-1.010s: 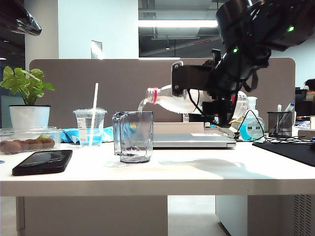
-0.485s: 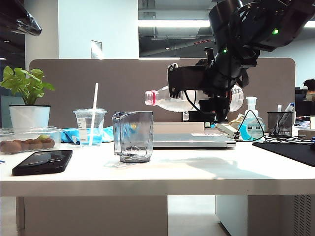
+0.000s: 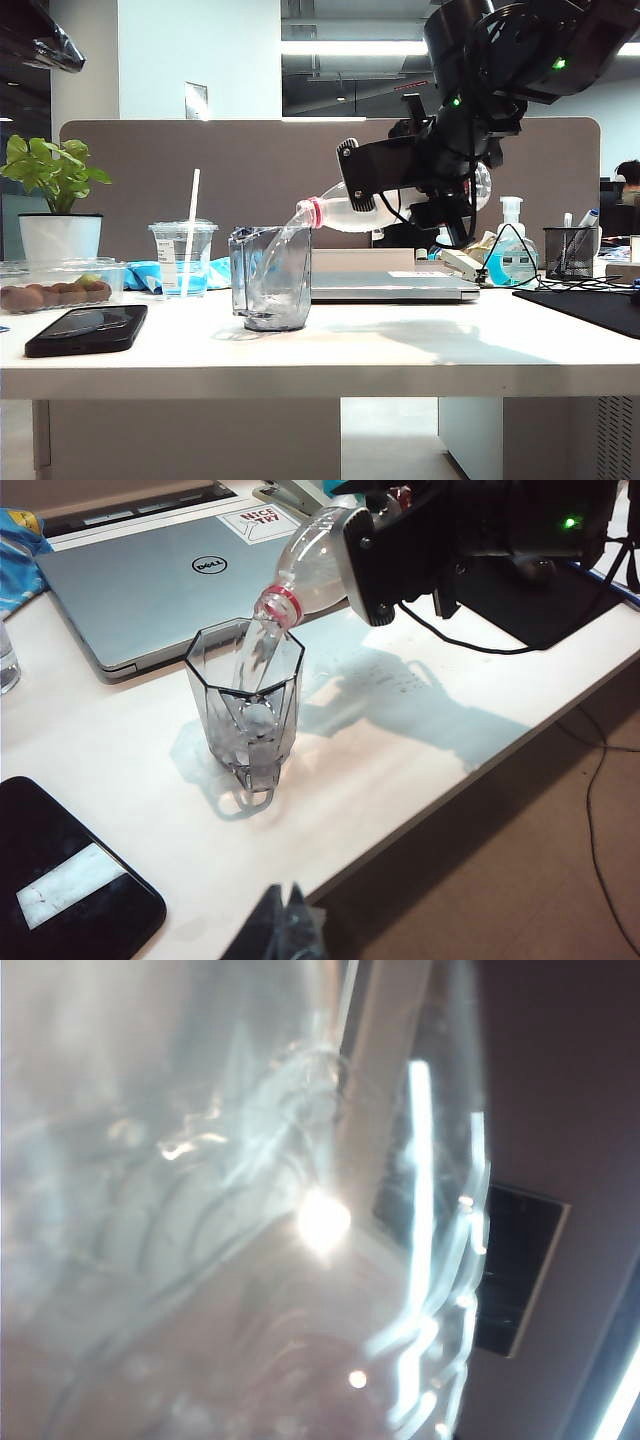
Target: Pick up the mineral water bottle on the table and pour water into the mug until it's half full.
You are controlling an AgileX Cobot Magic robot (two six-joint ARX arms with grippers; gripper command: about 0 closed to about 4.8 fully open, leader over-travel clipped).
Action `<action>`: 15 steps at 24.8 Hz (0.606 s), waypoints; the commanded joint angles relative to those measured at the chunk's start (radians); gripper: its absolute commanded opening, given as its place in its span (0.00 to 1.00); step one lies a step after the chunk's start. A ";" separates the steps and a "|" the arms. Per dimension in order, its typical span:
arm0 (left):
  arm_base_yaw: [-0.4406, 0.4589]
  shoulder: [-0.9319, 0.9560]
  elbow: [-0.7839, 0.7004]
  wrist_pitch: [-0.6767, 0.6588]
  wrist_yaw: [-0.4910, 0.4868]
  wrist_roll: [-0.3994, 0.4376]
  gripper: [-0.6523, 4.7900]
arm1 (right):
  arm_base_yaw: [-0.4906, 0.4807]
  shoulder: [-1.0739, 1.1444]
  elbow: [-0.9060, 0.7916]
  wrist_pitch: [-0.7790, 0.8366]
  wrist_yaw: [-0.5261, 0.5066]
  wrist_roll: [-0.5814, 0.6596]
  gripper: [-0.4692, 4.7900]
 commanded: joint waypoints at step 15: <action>0.000 -0.002 0.005 0.007 -0.003 0.000 0.11 | 0.016 -0.009 0.007 0.105 0.026 -0.043 0.59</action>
